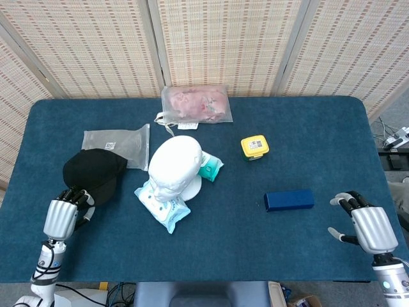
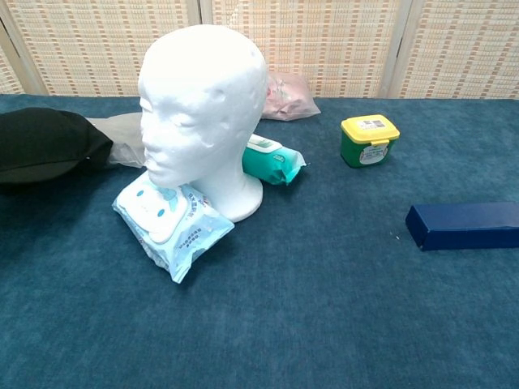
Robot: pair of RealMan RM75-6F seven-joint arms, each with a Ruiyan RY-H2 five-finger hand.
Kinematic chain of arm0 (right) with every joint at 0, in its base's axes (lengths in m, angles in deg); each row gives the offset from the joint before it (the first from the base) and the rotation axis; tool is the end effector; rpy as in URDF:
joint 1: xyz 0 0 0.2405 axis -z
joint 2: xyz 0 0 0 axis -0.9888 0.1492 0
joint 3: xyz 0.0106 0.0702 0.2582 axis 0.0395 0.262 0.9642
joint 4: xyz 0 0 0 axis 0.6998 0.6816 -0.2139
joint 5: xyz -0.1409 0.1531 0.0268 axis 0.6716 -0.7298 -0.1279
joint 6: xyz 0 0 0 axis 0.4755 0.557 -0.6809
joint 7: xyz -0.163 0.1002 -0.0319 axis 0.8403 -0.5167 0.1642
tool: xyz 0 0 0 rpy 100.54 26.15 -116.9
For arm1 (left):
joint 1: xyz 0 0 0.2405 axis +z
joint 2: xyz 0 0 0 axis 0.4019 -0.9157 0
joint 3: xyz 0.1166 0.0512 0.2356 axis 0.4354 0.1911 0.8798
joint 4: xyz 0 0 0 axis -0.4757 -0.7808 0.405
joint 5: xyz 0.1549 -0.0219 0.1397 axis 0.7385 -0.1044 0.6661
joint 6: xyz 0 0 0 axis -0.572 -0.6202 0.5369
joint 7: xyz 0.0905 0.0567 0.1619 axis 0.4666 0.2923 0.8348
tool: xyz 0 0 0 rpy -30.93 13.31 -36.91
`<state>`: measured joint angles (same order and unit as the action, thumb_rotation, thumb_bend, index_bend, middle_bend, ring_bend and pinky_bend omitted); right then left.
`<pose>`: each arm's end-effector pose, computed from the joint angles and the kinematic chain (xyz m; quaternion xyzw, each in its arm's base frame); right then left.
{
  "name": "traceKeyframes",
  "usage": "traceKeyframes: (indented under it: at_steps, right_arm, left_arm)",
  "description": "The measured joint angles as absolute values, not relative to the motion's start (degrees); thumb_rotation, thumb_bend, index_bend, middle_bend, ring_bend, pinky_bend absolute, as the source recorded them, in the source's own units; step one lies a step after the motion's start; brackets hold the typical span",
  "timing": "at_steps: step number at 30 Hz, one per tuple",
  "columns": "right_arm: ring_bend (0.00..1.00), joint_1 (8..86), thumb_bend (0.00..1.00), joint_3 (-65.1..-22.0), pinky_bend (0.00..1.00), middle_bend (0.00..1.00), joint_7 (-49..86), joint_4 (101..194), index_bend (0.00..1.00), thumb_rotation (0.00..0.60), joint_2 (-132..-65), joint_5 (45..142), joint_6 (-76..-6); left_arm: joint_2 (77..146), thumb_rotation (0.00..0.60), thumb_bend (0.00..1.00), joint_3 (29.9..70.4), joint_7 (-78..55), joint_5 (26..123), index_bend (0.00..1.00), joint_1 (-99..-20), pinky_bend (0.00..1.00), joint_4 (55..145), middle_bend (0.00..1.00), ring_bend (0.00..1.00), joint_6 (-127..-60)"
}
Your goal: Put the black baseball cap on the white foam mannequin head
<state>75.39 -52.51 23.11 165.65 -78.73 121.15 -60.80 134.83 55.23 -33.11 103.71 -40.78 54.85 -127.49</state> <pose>-0.3086 -0.2318 0.1540 0.6424 -0.3565 0.3728 0.5668 -0.3155 0.3026 0.0470 -0.6113 -0.2357 -0.5195 0.5485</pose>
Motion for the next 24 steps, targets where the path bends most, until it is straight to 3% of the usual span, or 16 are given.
traceKeyframes:
  at_steps: [10, 24]
  right_arm:
    - [0.23, 75.20, 0.12, -52.36, 0.57, 0.32, 24.15, 165.79, 0.37, 0.600, -79.00, 120.78, -60.33]
    - [0.23, 75.28, 0.12, -52.36, 0.57, 0.32, 24.33, 165.93, 0.37, 0.600, -79.10, 120.92, -60.57]
  left_arm:
    - [134.56, 0.600, 0.49, 54.69, -36.13, 104.20, 0.68, -40.94, 0.53, 54.03, 0.66, 0.41, -132.57]
    - [133.36, 0.600, 0.49, 53.35, -38.85, 105.67, 0.72, -43.36, 0.56, 50.66, 0.70, 0.44, -142.05]
